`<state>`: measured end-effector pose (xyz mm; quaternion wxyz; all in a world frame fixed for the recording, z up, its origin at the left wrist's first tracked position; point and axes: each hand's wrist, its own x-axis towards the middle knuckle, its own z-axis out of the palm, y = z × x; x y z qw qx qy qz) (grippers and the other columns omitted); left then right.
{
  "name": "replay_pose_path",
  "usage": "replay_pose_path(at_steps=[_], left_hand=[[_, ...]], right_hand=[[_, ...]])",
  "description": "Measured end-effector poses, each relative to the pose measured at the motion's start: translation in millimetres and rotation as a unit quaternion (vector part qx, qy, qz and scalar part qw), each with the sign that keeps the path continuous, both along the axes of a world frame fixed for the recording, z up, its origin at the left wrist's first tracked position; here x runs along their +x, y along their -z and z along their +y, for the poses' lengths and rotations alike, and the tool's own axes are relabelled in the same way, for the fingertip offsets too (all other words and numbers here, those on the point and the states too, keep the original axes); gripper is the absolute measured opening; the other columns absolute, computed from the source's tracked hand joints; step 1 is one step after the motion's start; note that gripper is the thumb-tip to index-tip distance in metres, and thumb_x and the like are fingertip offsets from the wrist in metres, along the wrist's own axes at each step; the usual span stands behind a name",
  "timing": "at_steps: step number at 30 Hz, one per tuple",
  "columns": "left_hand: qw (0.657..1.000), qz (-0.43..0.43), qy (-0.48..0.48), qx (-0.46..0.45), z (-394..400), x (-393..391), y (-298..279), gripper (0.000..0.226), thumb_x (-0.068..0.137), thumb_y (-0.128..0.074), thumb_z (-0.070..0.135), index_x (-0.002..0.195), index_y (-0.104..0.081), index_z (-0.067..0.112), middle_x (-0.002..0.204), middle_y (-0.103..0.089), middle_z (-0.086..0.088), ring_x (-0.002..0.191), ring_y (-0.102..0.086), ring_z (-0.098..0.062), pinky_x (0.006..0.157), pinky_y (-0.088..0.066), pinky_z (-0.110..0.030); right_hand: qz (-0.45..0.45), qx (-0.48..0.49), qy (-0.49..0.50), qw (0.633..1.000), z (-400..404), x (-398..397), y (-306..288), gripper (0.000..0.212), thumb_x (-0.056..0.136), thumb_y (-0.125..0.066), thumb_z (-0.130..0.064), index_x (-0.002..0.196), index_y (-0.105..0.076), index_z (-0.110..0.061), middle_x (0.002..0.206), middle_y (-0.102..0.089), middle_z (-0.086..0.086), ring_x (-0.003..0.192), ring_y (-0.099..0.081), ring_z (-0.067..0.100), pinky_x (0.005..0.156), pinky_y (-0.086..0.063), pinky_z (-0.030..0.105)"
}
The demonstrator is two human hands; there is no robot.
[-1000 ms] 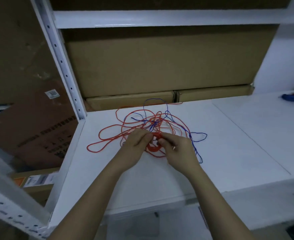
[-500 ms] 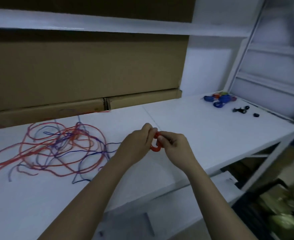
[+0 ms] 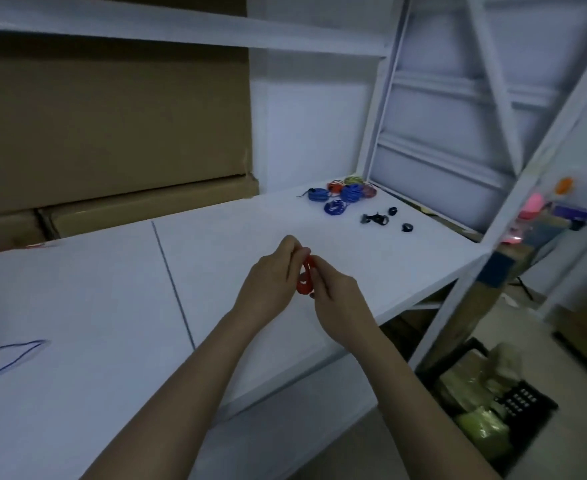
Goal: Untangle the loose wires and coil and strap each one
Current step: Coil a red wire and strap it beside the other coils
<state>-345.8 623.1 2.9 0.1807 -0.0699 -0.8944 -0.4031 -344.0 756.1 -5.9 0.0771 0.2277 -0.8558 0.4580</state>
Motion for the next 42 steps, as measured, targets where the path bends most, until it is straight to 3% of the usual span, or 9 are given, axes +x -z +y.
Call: replay_pose_path(at_steps=[4, 9, 14, 20, 23, 27, 33, 39, 42], left_hand=[[1.0, 0.012, 0.024, 0.01, 42.8, -54.3, 6.7, 0.021, 0.103, -0.035, 0.033, 0.093, -0.045, 0.018, 0.071, -0.059, -0.001, 0.063, -0.058, -0.015, 0.059, -0.044, -0.031], [0.998, 0.009, 0.042, 0.034, 93.4, -132.7, 9.4, 0.023, 0.103, -0.033, 0.031, 0.097, -0.047, 0.013, 0.077, -0.063, -0.009, 0.066, -0.06, -0.021, 0.063, -0.045, -0.037], [0.997, -0.005, 0.065, 0.034, 147.4, -203.8, 21.5, 0.022, 0.104, -0.033, 0.031, 0.099, -0.047, 0.014, 0.08, -0.063, -0.006, 0.067, -0.059, -0.018, 0.058, -0.04, -0.028], [0.97, -0.104, 0.125, 0.179, 201.5, -254.8, 33.2, 0.018, 0.104, -0.034, 0.032, 0.095, -0.048, 0.029, 0.073, -0.06, 0.002, 0.056, -0.054, 0.001, 0.059, -0.048, -0.022], [0.96, -0.155, 0.163, 0.169, 202.7, -274.2, 35.1, 0.017, 0.104, -0.036, 0.029, 0.105, -0.053, 0.027, 0.08, -0.066, 0.002, 0.064, -0.06, -0.001, 0.061, -0.047, -0.014], [0.98, -0.164, 0.061, 0.096, 204.1, -291.2, 47.9, 0.022, 0.102, -0.042, 0.02, 0.113, -0.059, 0.012, 0.083, -0.065, 0.006, 0.073, -0.06, -0.005, 0.068, -0.047, -0.013], [0.979, -0.161, -0.082, -0.092, 232.0, -315.4, 64.1, 0.021, 0.097, -0.051, 0.023, 0.109, -0.065, 0.011, 0.105, -0.064, -0.003, 0.084, -0.056, -0.015, 0.071, -0.042, -0.028], [0.964, -0.188, -0.165, -0.092, 259.0, -328.1, 68.6, 0.033, 0.09, -0.058, 0.047, 0.096, -0.066, 0.016, 0.095, -0.059, -0.002, 0.085, -0.056, -0.019, 0.071, -0.048, -0.033], [0.955, -0.215, -0.181, -0.093, 262.4, -335.5, 68.0, 0.027, 0.09, -0.06, 0.042, 0.086, -0.064, 0.016, 0.092, -0.062, -0.003, 0.084, -0.059, -0.021, 0.07, -0.048, -0.034]], right_hand=[[-0.006, -0.027, 0.008, 1.0, 41.9, -54.6, -0.5, 0.028, 0.103, -0.039, -0.017, 0.119, -0.06, -0.011, 0.093, -0.065, -0.002, 0.084, -0.063, 0.011, 0.082, -0.054, 0.032], [-0.031, -0.063, 0.021, 0.997, 86.8, -130.6, 3.4, 0.023, 0.103, -0.037, -0.012, 0.106, -0.06, -0.009, 0.071, -0.055, -0.011, 0.06, -0.056, -0.01, 0.06, -0.044, 0.008], [-0.055, -0.059, 0.035, 0.996, 136.1, -195.3, 8.7, 0.033, 0.103, -0.034, -0.01, 0.079, -0.049, -0.026, 0.068, -0.049, -0.011, 0.055, -0.051, -0.017, 0.055, -0.038, 0.003], [0.005, 0.065, 0.093, 0.994, 198.4, -261.7, 28.9, 0.023, 0.102, -0.036, -0.012, 0.084, -0.049, -0.014, 0.066, -0.05, -0.006, 0.056, -0.046, 0.008, 0.05, -0.032, 0.024], [0.002, 0.074, 0.078, 0.994, 219.1, -293.2, 34.8, 0.024, 0.103, -0.035, -0.018, 0.091, -0.054, -0.01, 0.072, -0.057, 0.001, 0.063, -0.052, 0.016, 0.057, -0.039, 0.029], [-0.034, 0.079, 0.049, 0.995, 253.7, -336.2, 49.5, 0.021, 0.103, -0.035, -0.02, 0.09, -0.052, -0.017, 0.072, -0.053, -0.005, 0.063, -0.046, 0.006, 0.053, -0.032, 0.015], [-0.065, 0.083, -0.009, 0.994, 285.0, -388.0, 59.5, 0.023, 0.103, -0.037, -0.021, 0.104, -0.058, -0.014, 0.087, -0.057, -0.011, 0.076, -0.051, -0.001, 0.062, -0.036, 0.001], [-0.077, 0.074, -0.08, 0.991, 285.3, -407.6, 61.6, 0.019, 0.101, -0.039, -0.013, 0.098, -0.058, -0.015, 0.085, -0.057, -0.007, 0.079, -0.054, 0.011, 0.062, -0.036, 0.002], [-0.085, 0.082, -0.121, 0.986, 286.2, -411.7, 57.9, 0.018, 0.1, -0.04, -0.015, 0.092, -0.055, -0.02, 0.086, -0.062, 0.002, 0.08, -0.058, 0.016, 0.068, -0.042, 0.018]])
